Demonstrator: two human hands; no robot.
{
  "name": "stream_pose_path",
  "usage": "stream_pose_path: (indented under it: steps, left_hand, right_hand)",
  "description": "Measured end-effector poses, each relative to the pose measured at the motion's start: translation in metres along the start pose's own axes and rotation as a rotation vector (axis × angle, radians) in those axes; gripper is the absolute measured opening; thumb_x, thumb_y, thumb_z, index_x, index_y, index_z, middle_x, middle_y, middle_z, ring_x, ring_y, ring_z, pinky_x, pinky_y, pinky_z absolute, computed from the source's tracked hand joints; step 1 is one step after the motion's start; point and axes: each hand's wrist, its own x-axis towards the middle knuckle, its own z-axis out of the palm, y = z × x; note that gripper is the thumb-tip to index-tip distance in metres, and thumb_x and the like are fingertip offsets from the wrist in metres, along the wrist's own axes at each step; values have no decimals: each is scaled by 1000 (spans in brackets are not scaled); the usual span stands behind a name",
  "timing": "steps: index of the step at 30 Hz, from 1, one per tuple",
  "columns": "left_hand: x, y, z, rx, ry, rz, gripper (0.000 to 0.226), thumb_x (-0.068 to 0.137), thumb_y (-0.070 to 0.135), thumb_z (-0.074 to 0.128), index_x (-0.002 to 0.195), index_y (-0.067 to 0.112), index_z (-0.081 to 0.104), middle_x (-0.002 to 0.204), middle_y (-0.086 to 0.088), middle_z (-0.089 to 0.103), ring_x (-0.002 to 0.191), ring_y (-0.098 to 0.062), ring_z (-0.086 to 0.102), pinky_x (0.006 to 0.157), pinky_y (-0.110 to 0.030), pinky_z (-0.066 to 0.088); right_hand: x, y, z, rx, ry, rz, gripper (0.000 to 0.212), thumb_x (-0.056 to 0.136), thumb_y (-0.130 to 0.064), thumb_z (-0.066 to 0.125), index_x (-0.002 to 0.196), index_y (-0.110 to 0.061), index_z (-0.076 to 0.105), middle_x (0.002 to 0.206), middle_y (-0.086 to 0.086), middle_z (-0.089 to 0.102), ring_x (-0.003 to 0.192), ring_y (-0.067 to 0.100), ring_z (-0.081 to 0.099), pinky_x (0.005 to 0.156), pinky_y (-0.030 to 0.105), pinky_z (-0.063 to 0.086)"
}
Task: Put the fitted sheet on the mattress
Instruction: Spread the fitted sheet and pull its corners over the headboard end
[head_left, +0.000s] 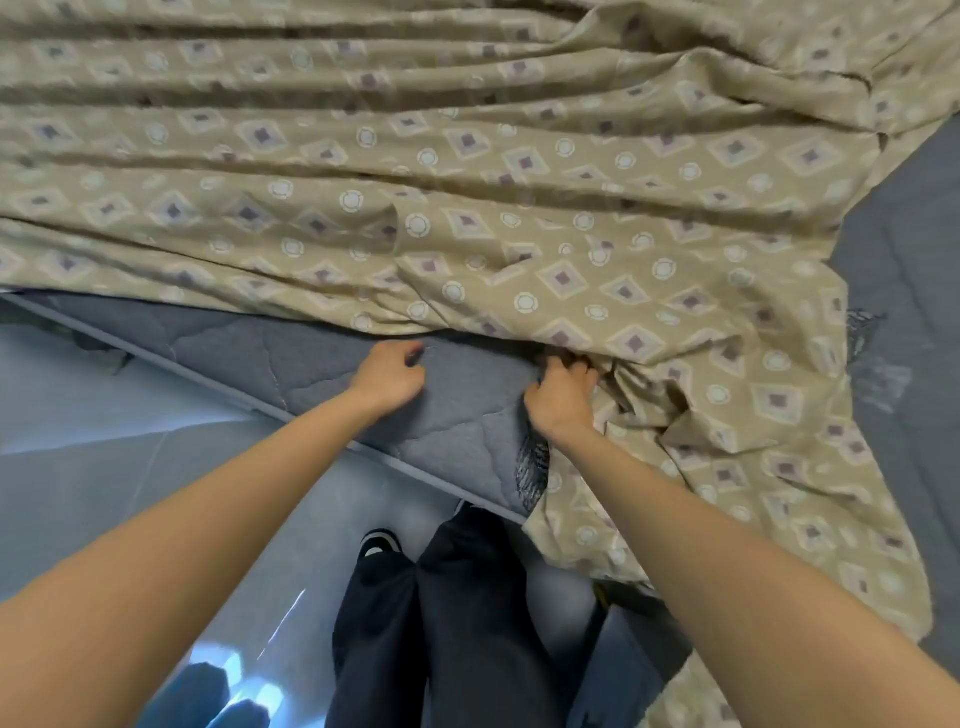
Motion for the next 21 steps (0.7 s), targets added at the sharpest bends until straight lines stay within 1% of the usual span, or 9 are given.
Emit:
stream_pose_path:
  steps: [4, 8, 10, 13, 16, 17, 19, 20, 21]
  left_hand:
    - [0, -4, 5, 18, 28, 39, 49, 93, 4, 44, 142, 7, 43, 148, -9, 42, 135, -23, 42, 108, -30, 33]
    - [-4, -4, 9, 27, 37, 64, 49, 93, 5, 43, 142, 9, 42, 148, -7, 42, 133, -23, 44, 105, -28, 34]
    - [-7, -4, 10, 31, 43, 73, 50, 94, 6, 43, 143, 10, 41, 149, -8, 41, 130, -24, 47, 99, -27, 37]
    - [-13, -7, 12, 21, 36, 77, 50, 94, 8, 42, 143, 14, 40, 148, -12, 40, 97, -17, 58, 88, -29, 41]
    - [-19, -8, 12, 21, 51, 95, 51, 93, 8, 42, 143, 14, 40, 135, -12, 49, 76, -10, 53, 82, -30, 42]
    - [-24, -8, 11, 28, 61, 98, 51, 93, 8, 42, 144, 14, 39, 131, -11, 51, 72, -8, 49, 79, -29, 40]
    - [-35, -8, 9, 43, 82, 96, 52, 93, 8, 42, 145, 13, 37, 134, -14, 50, 69, -11, 47, 74, -26, 38]
    - [-43, -8, 7, 50, 85, 99, 53, 93, 7, 42, 146, 13, 36, 135, -17, 50, 66, -13, 47, 70, -25, 38]
    - [-50, -8, 5, 58, 81, 104, 55, 92, 6, 42, 146, 13, 34, 135, -19, 49, 63, -13, 47, 66, -26, 38]
  right_hand:
    - [3, 14, 1, -31, 260, -32, 23, 90, -6, 52, 110, 3, 60, 119, 22, 57, 113, 35, 51, 96, 37, 39]
    - [4, 16, -5, -43, 258, -72, 33, 87, -17, 66, 111, 5, 57, 116, 22, 60, 111, 36, 55, 91, 38, 44]
    - [8, 14, -4, -57, 265, -44, 27, 89, -7, 61, 112, 6, 55, 115, 24, 62, 108, 38, 59, 86, 39, 47]
    - [5, 14, -3, -37, 235, 1, 24, 90, 6, 46, 113, 8, 53, 114, 27, 63, 108, 41, 60, 83, 41, 48]
    - [-10, 11, -7, 116, 184, -49, 21, 87, -2, 47, 96, 5, 65, 97, 24, 65, 101, 39, 61, 73, 34, 44]
    - [-19, 10, -10, 177, 195, -70, 22, 87, -4, 47, 90, 4, 67, 95, 22, 63, 100, 36, 59, 73, 32, 41]
    - [-38, 10, -16, 271, 247, -98, 26, 90, -5, 44, 87, 2, 69, 107, 19, 58, 103, 31, 54, 80, 29, 36]
    - [-52, 9, -19, 325, 263, -106, 27, 90, -3, 43, 83, 0, 68, 106, 17, 56, 100, 29, 52, 81, 29, 35]
    - [-65, 9, -23, 367, 262, -117, 28, 87, 1, 42, 72, -6, 64, 94, 13, 56, 91, 29, 51, 76, 30, 35]
